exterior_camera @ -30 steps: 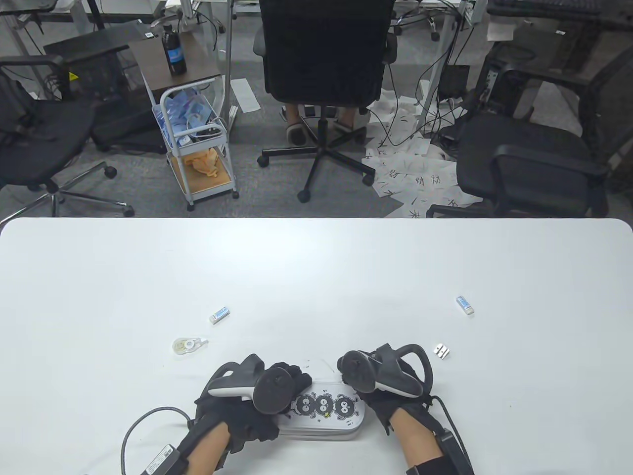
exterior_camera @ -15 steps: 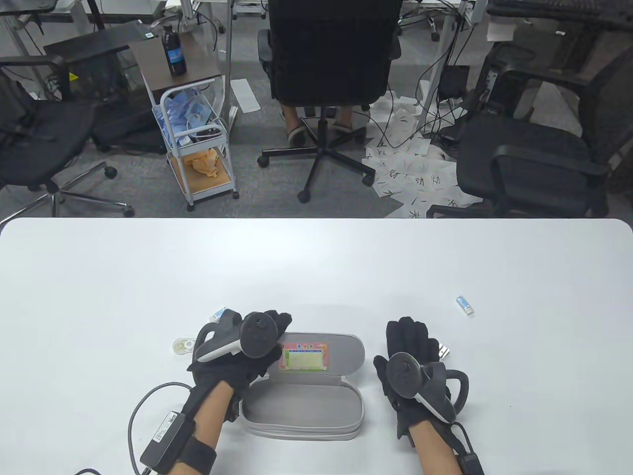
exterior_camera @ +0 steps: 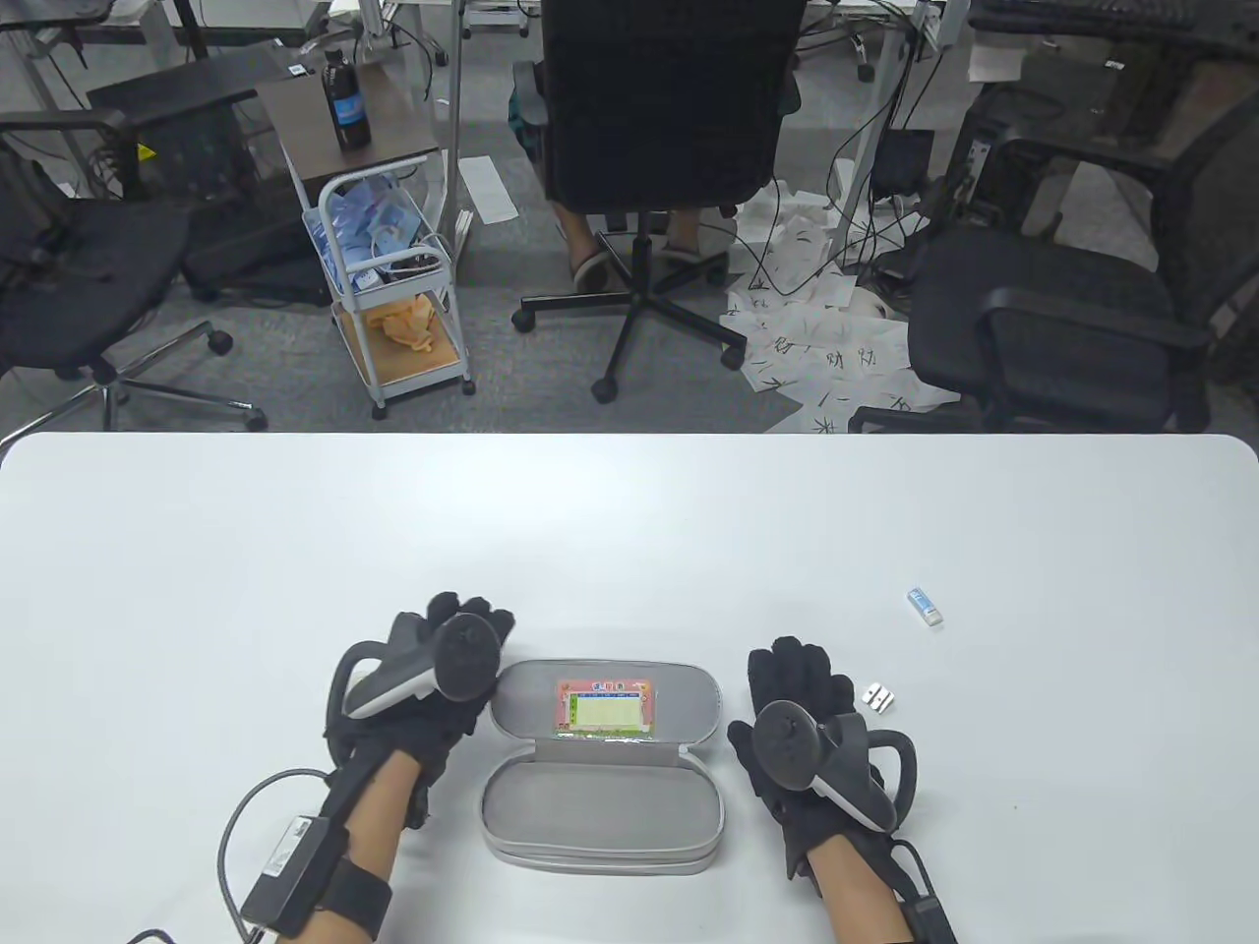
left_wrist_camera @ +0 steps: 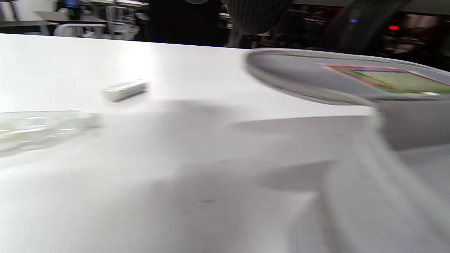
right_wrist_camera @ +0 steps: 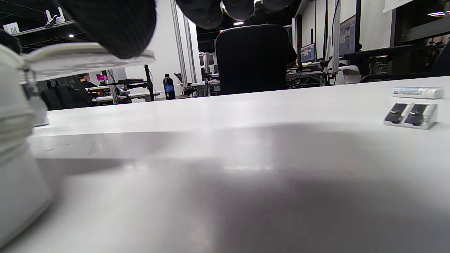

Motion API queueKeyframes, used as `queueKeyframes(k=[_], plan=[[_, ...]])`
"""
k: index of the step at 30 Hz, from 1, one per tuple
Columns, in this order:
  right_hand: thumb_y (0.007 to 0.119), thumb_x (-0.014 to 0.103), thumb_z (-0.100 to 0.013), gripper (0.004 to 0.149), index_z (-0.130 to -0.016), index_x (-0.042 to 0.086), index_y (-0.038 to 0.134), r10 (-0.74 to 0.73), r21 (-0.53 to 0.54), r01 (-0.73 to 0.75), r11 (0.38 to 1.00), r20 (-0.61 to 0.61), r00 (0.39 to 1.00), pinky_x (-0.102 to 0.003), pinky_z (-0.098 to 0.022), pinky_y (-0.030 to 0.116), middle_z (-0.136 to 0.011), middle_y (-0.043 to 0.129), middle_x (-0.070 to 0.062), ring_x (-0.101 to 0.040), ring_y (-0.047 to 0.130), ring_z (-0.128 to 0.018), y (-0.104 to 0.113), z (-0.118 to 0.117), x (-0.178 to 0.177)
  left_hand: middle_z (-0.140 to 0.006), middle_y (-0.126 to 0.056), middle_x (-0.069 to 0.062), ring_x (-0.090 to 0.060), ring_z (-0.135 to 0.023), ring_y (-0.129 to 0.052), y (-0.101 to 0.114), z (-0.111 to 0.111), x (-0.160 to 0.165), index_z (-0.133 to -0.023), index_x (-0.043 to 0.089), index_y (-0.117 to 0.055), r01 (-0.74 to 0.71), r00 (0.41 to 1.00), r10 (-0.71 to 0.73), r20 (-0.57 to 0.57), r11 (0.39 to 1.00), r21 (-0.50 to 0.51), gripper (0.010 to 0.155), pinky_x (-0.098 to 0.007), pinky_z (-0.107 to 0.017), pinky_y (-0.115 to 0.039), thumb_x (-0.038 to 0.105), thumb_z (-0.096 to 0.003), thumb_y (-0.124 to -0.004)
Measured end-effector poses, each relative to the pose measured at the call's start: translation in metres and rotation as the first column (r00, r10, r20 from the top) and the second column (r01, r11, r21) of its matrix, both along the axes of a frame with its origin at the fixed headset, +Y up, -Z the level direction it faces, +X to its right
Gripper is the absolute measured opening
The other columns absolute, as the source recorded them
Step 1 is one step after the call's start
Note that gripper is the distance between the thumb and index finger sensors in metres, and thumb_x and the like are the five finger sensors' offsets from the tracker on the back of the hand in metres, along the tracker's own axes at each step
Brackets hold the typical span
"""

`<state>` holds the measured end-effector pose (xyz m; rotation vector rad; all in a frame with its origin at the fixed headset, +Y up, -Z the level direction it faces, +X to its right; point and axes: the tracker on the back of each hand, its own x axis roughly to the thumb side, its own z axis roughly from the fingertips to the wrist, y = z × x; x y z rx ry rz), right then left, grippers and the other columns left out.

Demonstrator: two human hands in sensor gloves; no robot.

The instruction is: Pack double-layer zippered pencil case

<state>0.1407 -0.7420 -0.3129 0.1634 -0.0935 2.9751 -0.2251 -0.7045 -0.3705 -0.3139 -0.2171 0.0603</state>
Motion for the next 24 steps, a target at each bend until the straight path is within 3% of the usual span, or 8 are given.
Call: queueKeyframes(k=[5,10,12,16,20,22,24], plan=[[0.068,0.050,-0.051,0.074,-0.109,0.017,0.038,0.006,-0.017,-0.006,1.000,-0.002,1.000,-0.053,-0.071,0.032,-0.117,0.029,-0.014,-0.038,0.028,-0.102,0.001,0.001,0.001,-0.123,-0.023,-0.024,-0.051,-0.109,-0.021,-0.039,-0.004,-0.058,-0.118,0.013,-0.021,0.031,0.971,-0.071,-0.229,0.985,-0.173,0.083,-0.062,-0.076,-0.026,0.031,-0.0599,-0.077],[0.068,0.050,-0.051,0.074,-0.110,0.017,0.037,0.003,-0.038,-0.003,0.999,0.002,1.000,-0.054,-0.071,0.031,-0.116,0.028,-0.015,-0.038,0.027,-0.102,0.000,0.000,0.002,-0.123,-0.026,-0.024,-0.053,-0.109,-0.030,-0.067,-0.002,-0.073,-0.119,0.017,-0.025,0.008,0.962,-0.079,-0.262,0.966,-0.260,0.075,-0.064,-0.077,-0.032,0.032,-0.0618,-0.071],[0.067,0.050,-0.051,0.074,-0.110,0.017,0.037,0.003,-0.047,-0.003,0.999,0.000,1.000,-0.054,-0.071,0.031,-0.117,0.028,-0.014,-0.038,0.027,-0.102,0.000,0.000,0.003,-0.122,-0.032,-0.023,-0.055,-0.109,-0.039,-0.066,-0.003,-0.072,-0.119,0.017,-0.033,0.010,0.961,-0.064,-0.269,0.980,-0.198,0.071,-0.066,-0.076,-0.038,0.030,-0.0611,-0.072],[0.067,0.050,-0.051,0.075,-0.110,0.017,0.035,0.002,-0.064,-0.002,0.998,-0.006,1.000,-0.054,-0.071,0.031,-0.116,0.026,-0.015,-0.039,0.026,-0.102,0.000,0.000,0.003,-0.119,-0.051,-0.017,-0.049,-0.106,-0.059,-0.064,-0.005,-0.065,-0.114,0.022,-0.051,0.183,0.953,-0.204,-0.224,0.977,-0.112,0.060,-0.066,-0.076,-0.053,0.029,-0.0595,-0.075],[0.067,0.050,-0.051,0.075,-0.110,0.017,0.034,0.000,-0.079,0.000,0.997,-0.011,1.000,-0.055,-0.070,0.029,-0.116,0.024,-0.015,-0.039,0.024,-0.101,-0.001,0.000,0.003,-0.108,-0.070,-0.019,-0.043,-0.093,-0.078,-0.061,-0.003,-0.058,-0.109,0.015,-0.062,0.332,0.928,-0.334,-0.165,0.942,-0.043,0.060,-0.066,-0.073,-0.061,0.036,-0.0552,-0.077],[0.067,0.050,-0.051,0.075,-0.110,0.017,0.034,0.020,-0.069,-0.020,0.997,-0.010,1.000,-0.055,-0.070,0.029,-0.116,0.024,-0.015,-0.039,0.024,-0.101,0.000,0.000,0.003,-0.106,-0.071,-0.019,-0.044,-0.091,-0.079,-0.054,0.003,-0.055,-0.109,0.012,-0.061,0.270,0.952,-0.272,-0.143,0.962,-0.033,0.060,-0.067,-0.073,-0.060,0.035,-0.0555,-0.075],[0.067,0.050,-0.051,0.075,-0.110,0.017,0.034,0.015,-0.075,-0.016,0.997,-0.011,1.000,-0.055,-0.070,0.029,-0.116,0.023,-0.015,-0.039,0.024,-0.101,0.000,-0.001,0.004,-0.108,-0.065,-0.021,-0.045,-0.093,-0.074,-0.039,0.013,-0.046,-0.111,0.010,-0.056,0.178,0.981,-0.171,-0.096,0.981,0.072,0.062,-0.068,-0.073,-0.060,0.034,-0.0563,-0.072]])
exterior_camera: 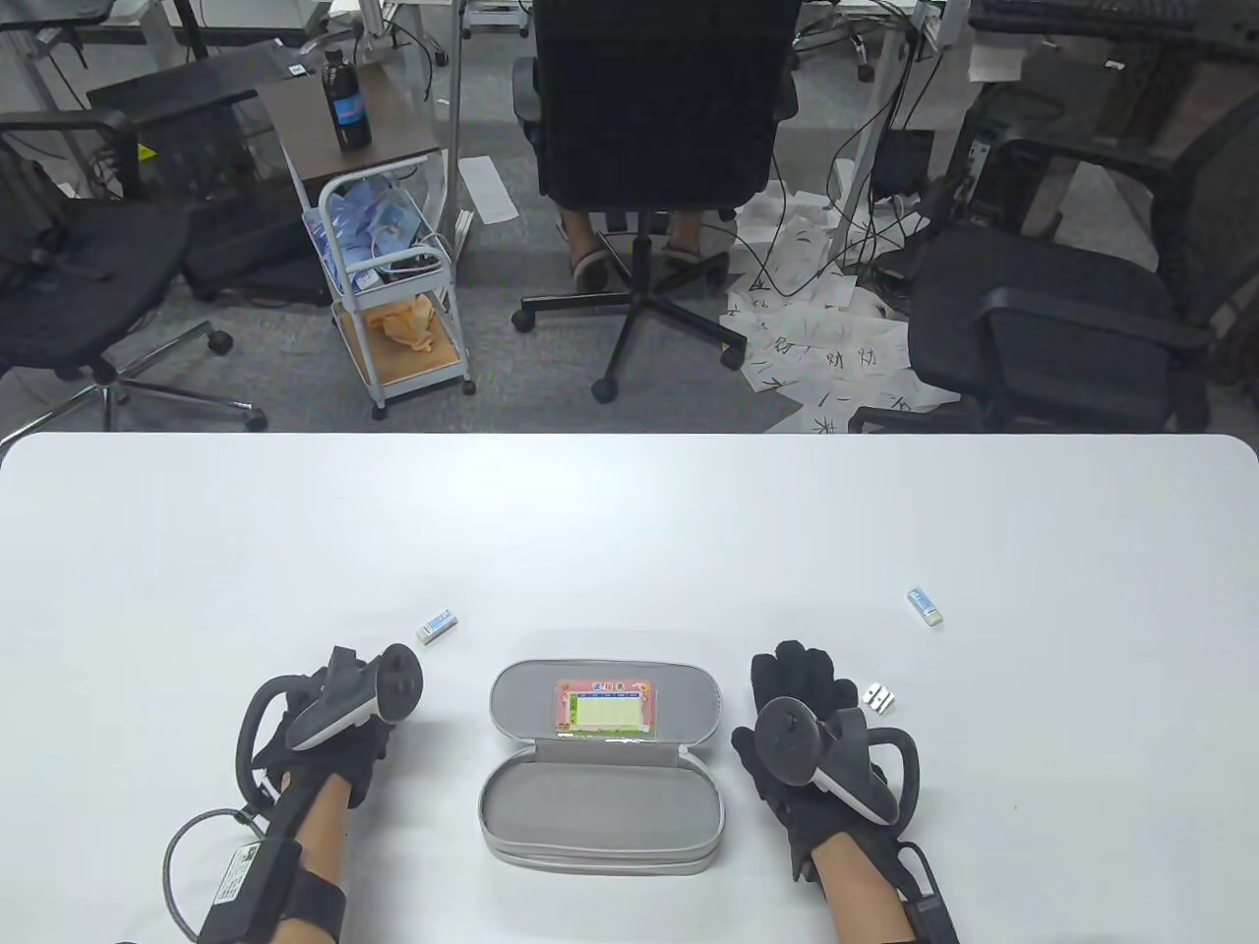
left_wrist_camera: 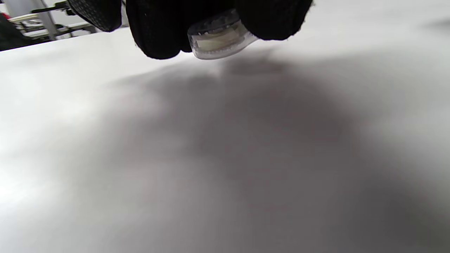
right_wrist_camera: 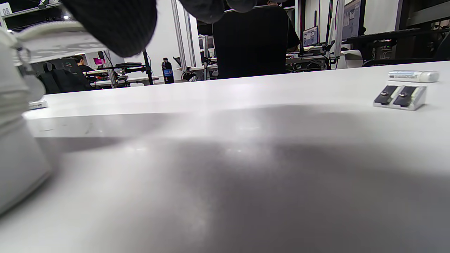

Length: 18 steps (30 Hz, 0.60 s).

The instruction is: Pack double-layer zippered pencil case

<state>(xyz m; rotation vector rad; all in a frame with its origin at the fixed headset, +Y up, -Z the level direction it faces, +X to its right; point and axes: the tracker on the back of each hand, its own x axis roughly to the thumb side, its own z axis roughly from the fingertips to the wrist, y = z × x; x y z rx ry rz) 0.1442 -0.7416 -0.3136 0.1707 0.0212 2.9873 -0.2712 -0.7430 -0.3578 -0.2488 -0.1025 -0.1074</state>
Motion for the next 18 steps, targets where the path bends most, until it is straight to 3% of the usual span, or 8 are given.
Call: queueKeyframes(k=[2,4,7,11,14,16,18], plan=[[0.067,0.050,-0.051,0.075,-0.110,0.017,0.034,-0.009,-0.002,0.009,1.000,0.001,1.000,-0.055,-0.070,0.029,-0.116,0.023,-0.015,-0.039,0.024,-0.101,0.000,0.000,0.000,-0.106,-0.064,-0.023,-0.046,-0.090,-0.074,0.021,0.014,0.017,-0.110,0.008,-0.054,-0.077,0.989,0.063,0.132,0.991,0.110,0.062,-0.066,-0.070,-0.064,0.034,-0.0559,-0.071],[0.067,0.050,-0.051,0.075,-0.110,0.017,0.034,-0.011,-0.008,0.011,1.000,-0.003,1.000,-0.055,-0.070,0.029,-0.116,0.024,-0.015,-0.039,0.024,-0.101,0.001,0.000,0.000,-0.106,-0.063,-0.024,-0.047,-0.089,-0.073,0.041,0.034,0.045,-0.110,0.007,-0.054,-0.160,0.958,0.125,0.259,0.980,0.120,0.062,-0.066,-0.070,-0.064,0.034,-0.0566,-0.071],[0.067,0.050,-0.051,0.075,-0.110,0.017,0.035,-0.007,-0.011,0.007,1.000,-0.013,1.000,-0.055,-0.070,0.029,-0.116,0.023,-0.016,-0.039,0.024,-0.101,0.002,0.000,-0.001,-0.106,-0.065,-0.023,-0.045,-0.088,-0.075,0.059,0.074,0.100,-0.111,0.008,-0.055,-0.119,0.877,0.020,0.481,0.977,0.176,0.062,-0.065,-0.070,-0.066,0.035,-0.0569,-0.071],[0.067,0.050,-0.051,0.074,-0.110,0.017,0.035,-0.012,0.010,0.012,1.000,-0.012,1.000,-0.055,-0.070,0.029,-0.116,0.023,-0.015,-0.039,0.023,-0.101,0.004,0.001,-0.002,-0.110,-0.057,-0.025,-0.051,-0.094,-0.062,0.046,0.108,0.152,-0.112,0.009,-0.056,0.006,0.788,-0.120,0.604,0.982,0.188,0.062,-0.071,-0.072,-0.052,0.035,-0.0575,-0.070],[0.067,0.049,-0.051,0.074,-0.110,0.017,0.035,-0.017,0.008,0.017,1.000,-0.019,1.000,-0.055,-0.070,0.029,-0.116,0.023,-0.015,-0.039,0.023,-0.101,0.005,0.002,-0.002,-0.110,-0.054,-0.024,-0.051,-0.094,-0.057,0.026,0.114,0.171,-0.111,0.010,-0.060,0.106,0.744,-0.175,0.645,0.984,0.144,0.061,-0.072,-0.072,-0.046,0.037,-0.0572,-0.072],[0.067,0.049,-0.051,0.074,-0.110,0.017,0.035,-0.020,0.013,0.021,1.000,-0.020,1.000,-0.055,-0.070,0.029,-0.116,0.023,-0.015,-0.039,0.023,-0.101,0.005,0.002,-0.002,-0.111,-0.055,-0.023,-0.050,-0.094,-0.058,0.021,0.111,0.169,-0.110,0.011,-0.062,0.121,0.743,-0.171,0.647,0.985,0.122,0.061,-0.073,-0.072,-0.046,0.040,-0.0570,-0.072],[0.067,0.049,-0.051,0.074,-0.110,0.017,0.035,-0.031,0.014,0.031,0.999,-0.024,0.999,-0.055,-0.070,0.029,-0.116,0.023,-0.015,-0.039,0.023,-0.101,0.006,0.003,-0.002,-0.112,-0.053,-0.024,-0.051,-0.095,-0.056,0.029,0.103,0.158,-0.114,0.010,-0.056,0.031,0.778,-0.089,0.622,0.994,0.103,0.071,-0.073,-0.072,-0.043,0.046,-0.0546,-0.076]])
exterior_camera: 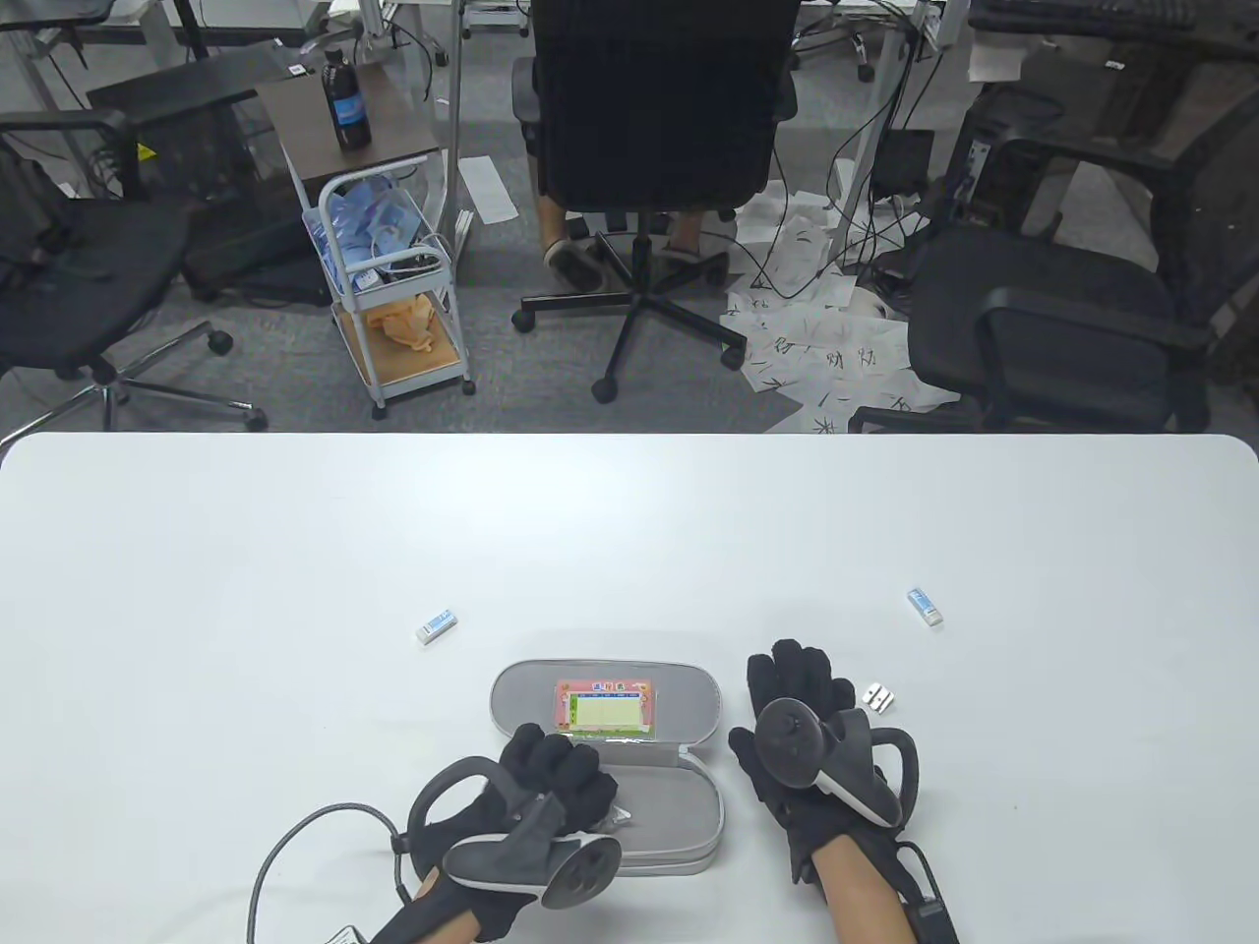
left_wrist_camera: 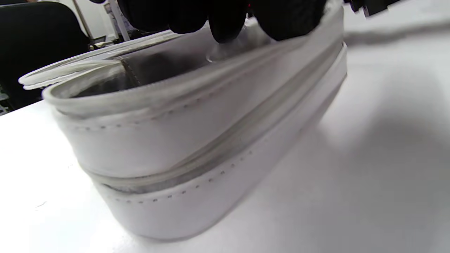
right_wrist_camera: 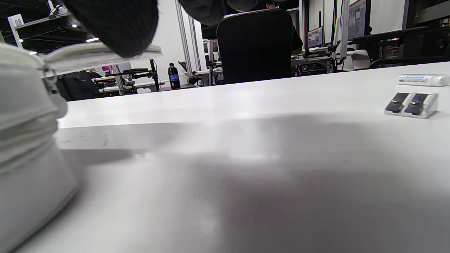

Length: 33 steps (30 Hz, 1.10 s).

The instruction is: Pack double-layer zippered pencil case

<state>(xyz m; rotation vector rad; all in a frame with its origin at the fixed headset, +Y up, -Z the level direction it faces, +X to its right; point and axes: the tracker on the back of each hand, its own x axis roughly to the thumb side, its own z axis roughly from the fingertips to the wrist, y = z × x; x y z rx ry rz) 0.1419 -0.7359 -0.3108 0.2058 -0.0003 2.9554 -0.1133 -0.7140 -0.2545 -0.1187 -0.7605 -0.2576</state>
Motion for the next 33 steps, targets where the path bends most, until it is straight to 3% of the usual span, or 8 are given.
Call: queueKeyframes(k=[3,6,9,12,16,22,27,33], plan=[[0.067,0.049,-0.051,0.074,-0.110,0.017,0.036,-0.010,-0.003,0.010,1.000,-0.008,1.000,-0.055,-0.070,0.030,-0.116,0.023,-0.014,-0.039,0.024,-0.101,0.000,-0.001,-0.002,-0.118,-0.045,-0.020,-0.049,-0.105,-0.048,0.019,-0.026,-0.026,-0.117,0.013,-0.048,-0.159,0.981,0.161,-0.111,0.987,0.029,0.069,-0.072,-0.074,-0.035,0.042,-0.0580,-0.070],[0.067,0.050,-0.051,0.074,-0.110,0.017,0.036,-0.002,-0.009,0.001,1.000,-0.013,1.000,-0.055,-0.070,0.030,-0.116,0.023,-0.014,-0.039,0.024,-0.101,0.000,-0.002,-0.006,-0.121,-0.043,-0.018,-0.048,-0.109,-0.044,0.023,-0.077,-0.061,-0.117,0.013,-0.047,-0.214,0.917,0.248,-0.313,0.967,0.139,0.063,-0.066,-0.076,-0.036,0.031,-0.0602,-0.067],[0.067,0.050,-0.051,0.074,-0.110,0.017,0.036,0.000,-0.015,0.000,1.000,-0.018,1.000,-0.055,-0.070,0.030,-0.116,0.024,-0.014,-0.038,0.024,-0.101,-0.002,-0.002,-0.007,-0.122,-0.036,-0.017,-0.045,-0.110,-0.037,-0.001,-0.131,-0.096,-0.118,0.015,-0.038,-0.123,0.817,0.105,-0.567,0.992,0.006,0.066,-0.059,-0.076,-0.034,0.029,-0.0604,-0.067],[0.067,0.050,-0.051,0.074,-0.110,0.017,0.036,0.000,-0.016,0.000,1.000,-0.017,1.000,-0.055,-0.070,0.030,-0.116,0.024,-0.014,-0.039,0.024,-0.101,-0.002,-0.001,-0.006,-0.121,-0.041,-0.016,-0.042,-0.109,-0.043,-0.022,-0.160,-0.117,-0.117,0.015,-0.039,-0.092,0.728,0.005,-0.686,0.992,-0.091,0.066,-0.054,-0.077,-0.040,0.031,-0.0601,-0.068],[0.067,0.050,-0.051,0.073,-0.110,0.017,0.037,0.001,-0.029,-0.001,1.000,-0.013,1.000,-0.055,-0.070,0.030,-0.116,0.024,-0.014,-0.039,0.024,-0.101,-0.003,-0.002,-0.005,-0.117,-0.057,-0.016,-0.041,-0.104,-0.062,-0.044,-0.177,-0.120,-0.115,0.015,-0.050,-0.130,0.675,-0.059,-0.735,0.972,-0.197,0.062,-0.053,-0.076,-0.050,0.034,-0.0601,-0.071],[0.067,0.050,-0.051,0.074,-0.110,0.017,0.036,-0.016,-0.034,0.016,0.999,0.002,1.000,-0.055,-0.070,0.030,-0.116,0.023,-0.014,-0.039,0.023,-0.101,-0.004,-0.003,-0.001,-0.101,-0.078,-0.016,-0.036,-0.084,-0.087,-0.049,-0.192,-0.106,-0.107,0.015,-0.064,0.088,0.694,-0.164,-0.701,0.986,-0.143,0.054,-0.060,-0.072,-0.069,0.033,-0.0582,-0.078],[0.067,0.050,-0.051,0.074,-0.110,0.017,0.036,-0.029,-0.044,0.029,0.999,0.010,1.000,-0.055,-0.070,0.030,-0.116,0.023,-0.014,-0.039,0.023,-0.101,-0.005,-0.004,0.002,-0.082,-0.092,-0.011,-0.024,-0.064,-0.101,-0.048,-0.196,-0.099,-0.099,0.012,-0.074,0.246,0.719,-0.244,-0.651,0.965,-0.090,0.050,-0.052,-0.062,-0.084,0.036,-0.0550,-0.080],[0.066,0.050,-0.051,0.074,-0.110,0.017,0.035,-0.016,-0.055,0.016,0.998,0.001,1.000,-0.055,-0.070,0.029,-0.116,0.022,-0.014,-0.039,0.022,-0.101,-0.006,-0.006,0.000,-0.084,-0.092,-0.012,-0.026,-0.065,-0.099,0.004,-0.163,-0.088,-0.102,0.013,-0.073,-0.124,0.841,0.096,-0.533,0.992,-0.017,0.052,-0.053,-0.061,-0.083,0.036,-0.0561,-0.080]])
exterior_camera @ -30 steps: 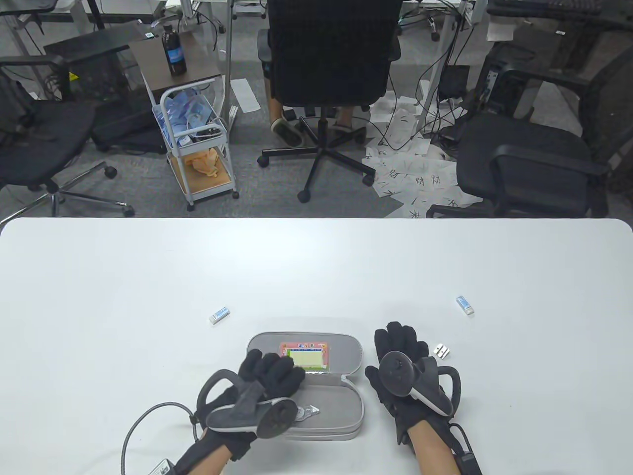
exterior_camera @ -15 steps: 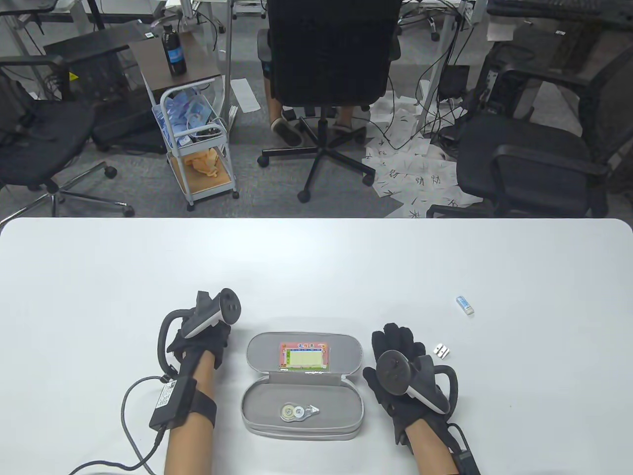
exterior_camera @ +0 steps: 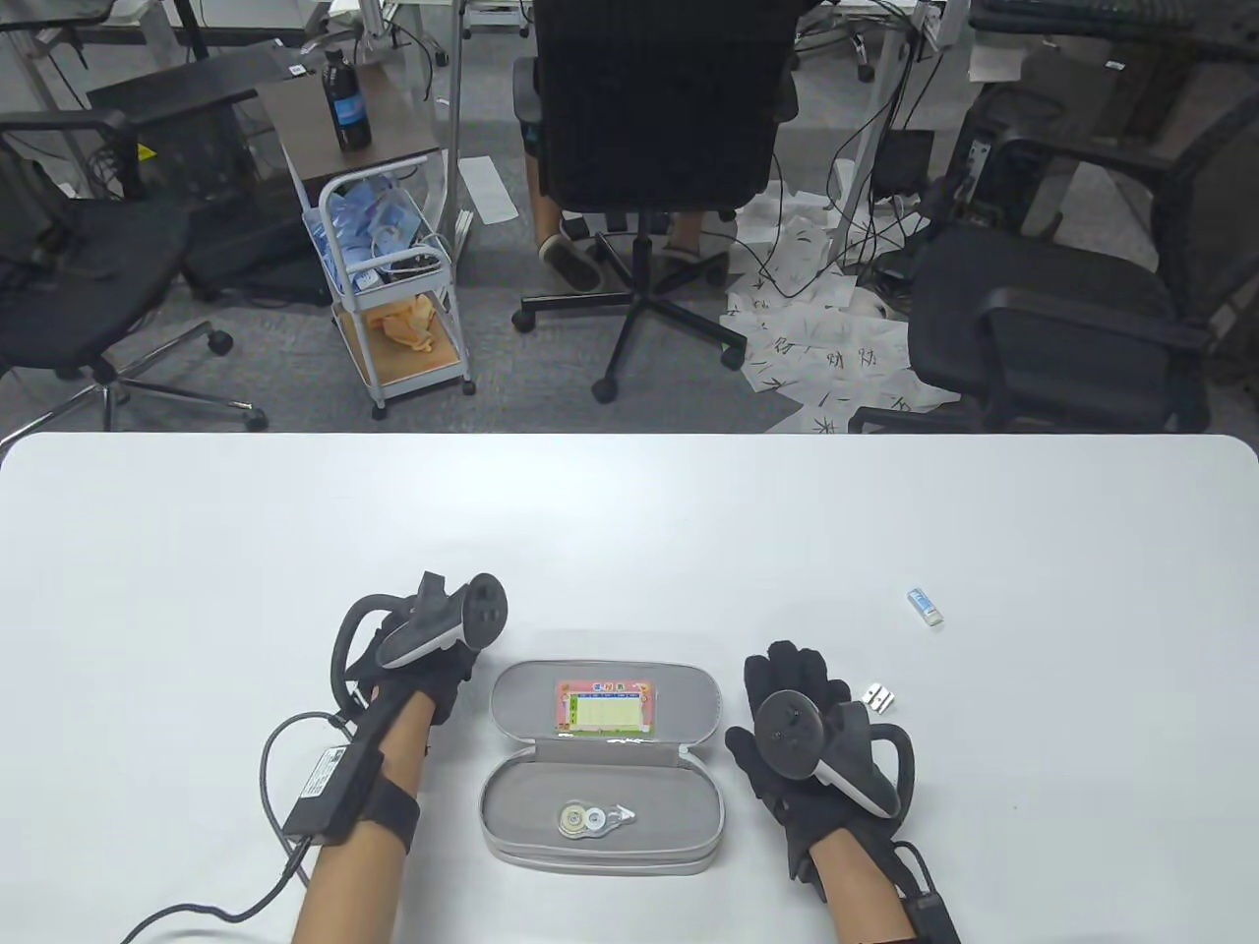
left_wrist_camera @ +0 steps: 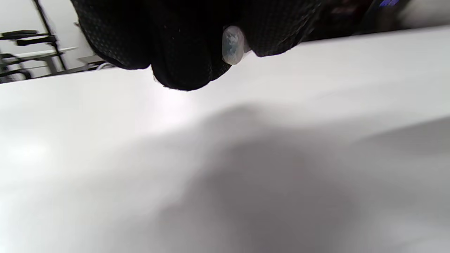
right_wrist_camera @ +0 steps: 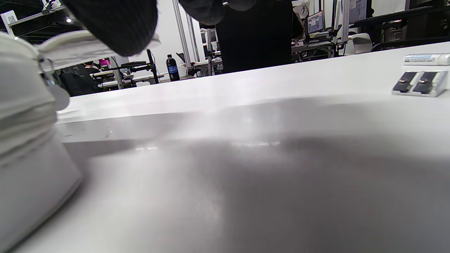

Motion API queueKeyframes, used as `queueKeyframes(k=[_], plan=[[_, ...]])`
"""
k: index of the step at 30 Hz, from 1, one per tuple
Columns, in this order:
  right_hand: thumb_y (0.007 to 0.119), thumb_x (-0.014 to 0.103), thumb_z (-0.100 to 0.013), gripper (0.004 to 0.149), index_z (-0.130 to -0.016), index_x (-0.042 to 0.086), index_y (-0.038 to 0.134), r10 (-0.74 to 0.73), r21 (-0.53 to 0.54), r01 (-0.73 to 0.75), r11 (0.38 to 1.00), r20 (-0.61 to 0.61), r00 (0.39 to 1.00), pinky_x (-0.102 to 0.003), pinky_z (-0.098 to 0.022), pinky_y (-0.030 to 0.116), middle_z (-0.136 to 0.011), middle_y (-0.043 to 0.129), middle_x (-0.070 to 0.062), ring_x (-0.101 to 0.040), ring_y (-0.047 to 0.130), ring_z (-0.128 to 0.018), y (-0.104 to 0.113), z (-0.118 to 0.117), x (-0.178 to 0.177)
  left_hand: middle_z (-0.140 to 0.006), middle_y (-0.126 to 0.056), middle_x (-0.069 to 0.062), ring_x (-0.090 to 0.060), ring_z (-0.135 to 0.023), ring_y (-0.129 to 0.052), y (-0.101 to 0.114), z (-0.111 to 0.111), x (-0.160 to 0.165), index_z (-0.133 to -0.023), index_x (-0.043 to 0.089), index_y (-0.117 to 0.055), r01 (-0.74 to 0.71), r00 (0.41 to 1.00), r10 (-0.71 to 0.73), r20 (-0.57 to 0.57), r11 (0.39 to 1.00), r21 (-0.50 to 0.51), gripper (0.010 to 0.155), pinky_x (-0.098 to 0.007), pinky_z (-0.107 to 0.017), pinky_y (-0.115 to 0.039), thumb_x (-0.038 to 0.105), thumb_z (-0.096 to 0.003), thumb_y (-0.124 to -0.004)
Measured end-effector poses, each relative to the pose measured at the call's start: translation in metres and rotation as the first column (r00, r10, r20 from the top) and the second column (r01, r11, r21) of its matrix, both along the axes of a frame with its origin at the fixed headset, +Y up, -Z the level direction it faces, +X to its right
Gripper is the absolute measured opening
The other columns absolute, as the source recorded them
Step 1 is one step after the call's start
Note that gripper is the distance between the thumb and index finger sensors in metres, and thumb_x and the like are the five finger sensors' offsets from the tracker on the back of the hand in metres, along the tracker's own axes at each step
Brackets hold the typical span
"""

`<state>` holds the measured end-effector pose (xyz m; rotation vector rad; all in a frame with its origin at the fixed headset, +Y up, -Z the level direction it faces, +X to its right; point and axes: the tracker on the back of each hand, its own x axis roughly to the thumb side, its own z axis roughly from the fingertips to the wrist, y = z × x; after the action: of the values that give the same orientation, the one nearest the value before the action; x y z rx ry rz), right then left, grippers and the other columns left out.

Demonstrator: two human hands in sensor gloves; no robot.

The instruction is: Pack double-layer zippered pencil case

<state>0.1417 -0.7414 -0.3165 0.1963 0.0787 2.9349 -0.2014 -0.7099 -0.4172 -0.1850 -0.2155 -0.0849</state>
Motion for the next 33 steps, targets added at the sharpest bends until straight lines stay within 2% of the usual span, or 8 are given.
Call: queueKeyframes(k=[5,8,12,16,19,23,27,33], plan=[[0.067,0.050,-0.051,0.074,-0.110,0.017,0.036,-0.005,0.017,0.005,1.000,-0.003,1.000,-0.055,-0.070,0.029,-0.116,0.023,-0.014,-0.039,0.022,-0.101,0.004,0.002,-0.001,-0.081,-0.094,-0.012,-0.026,-0.060,-0.100,0.043,0.068,0.050,-0.101,0.013,-0.076,-0.110,0.952,0.075,0.298,0.989,0.101,0.051,-0.052,-0.057,-0.084,0.037,-0.0562,-0.082],[0.067,0.050,-0.051,0.074,-0.110,0.017,0.036,0.001,0.023,-0.001,1.000,-0.007,1.000,-0.055,-0.070,0.029,-0.116,0.023,-0.014,-0.038,0.022,-0.101,0.005,0.002,-0.002,-0.081,-0.094,-0.010,-0.024,-0.059,-0.100,0.035,0.112,0.091,-0.100,0.016,-0.077,-0.033,0.892,-0.036,0.450,0.989,0.144,0.051,-0.050,-0.057,-0.085,0.039,-0.0559,-0.082],[0.067,0.049,-0.051,0.074,-0.110,0.017,0.036,0.012,0.016,-0.011,1.000,-0.024,1.000,-0.055,-0.070,0.029,-0.116,0.023,-0.014,-0.038,0.022,-0.101,0.003,0.004,-0.003,-0.082,-0.094,-0.009,-0.025,-0.062,-0.100,0.017,0.137,0.121,-0.099,0.018,-0.078,-0.047,0.870,-0.006,0.494,0.994,0.096,0.049,-0.050,-0.057,-0.084,0.040,-0.0553,-0.084],[0.067,0.049,-0.051,0.073,-0.109,0.018,0.036,0.008,0.051,-0.006,0.999,-0.030,1.000,-0.055,-0.071,0.030,-0.116,0.023,-0.013,-0.038,0.023,-0.101,0.006,0.005,-0.002,-0.084,-0.095,-0.008,-0.025,-0.063,-0.101,0.004,0.140,0.129,-0.098,0.021,-0.080,0.054,0.887,-0.119,0.446,0.986,0.156,0.049,-0.048,-0.056,-0.086,0.041,-0.0541,-0.085],[0.067,0.049,-0.051,0.073,-0.109,0.018,0.036,0.002,0.056,-0.001,0.998,-0.017,1.000,-0.055,-0.070,0.030,-0.116,0.023,-0.014,-0.038,0.023,-0.101,0.006,0.005,-0.002,-0.092,-0.091,-0.008,-0.027,-0.071,-0.099,0.010,0.142,0.120,-0.104,0.021,-0.075,0.016,0.910,-0.085,0.406,0.985,0.172,0.058,-0.050,-0.060,-0.085,0.046,-0.0526,-0.085],[0.067,0.050,-0.051,0.073,-0.109,0.017,0.037,0.003,0.063,-0.002,0.998,-0.016,1.000,-0.055,-0.070,0.031,-0.116,0.025,-0.014,-0.038,0.024,-0.101,0.006,0.004,-0.003,-0.105,-0.080,-0.011,-0.036,-0.088,-0.089,0.039,0.141,0.080,-0.109,0.020,-0.066,-0.133,0.960,0.048,0.277,0.945,0.297,0.064,-0.061,-0.067,-0.075,0.045,-0.0529,-0.085],[0.067,0.049,-0.051,0.073,-0.109,0.017,0.038,0.003,0.073,-0.001,0.997,-0.019,1.000,-0.055,-0.070,0.031,-0.116,0.026,-0.014,-0.038,0.025,-0.101,0.006,0.005,-0.004,-0.115,-0.066,-0.016,-0.047,-0.100,-0.071,0.047,0.138,0.031,-0.115,0.018,-0.057,-0.097,0.992,0.062,0.111,0.932,0.349,0.075,-0.069,-0.071,-0.059,0.049,-0.0526,-0.084],[0.068,0.049,-0.051,0.072,-0.109,0.017,0.041,-0.001,0.121,-0.003,0.993,0.030,1.000,-0.054,-0.070,0.033,-0.116,0.029,-0.014,-0.038,0.027,-0.101,0.008,0.005,-0.003,-0.117,-0.060,-0.022,-0.051,-0.105,-0.056,0.015,0.131,-0.026,-0.116,0.011,-0.054,-0.098,0.987,0.133,-0.088,0.942,0.320,0.085,-0.067,-0.073,-0.048,0.056,-0.0500,-0.084]])
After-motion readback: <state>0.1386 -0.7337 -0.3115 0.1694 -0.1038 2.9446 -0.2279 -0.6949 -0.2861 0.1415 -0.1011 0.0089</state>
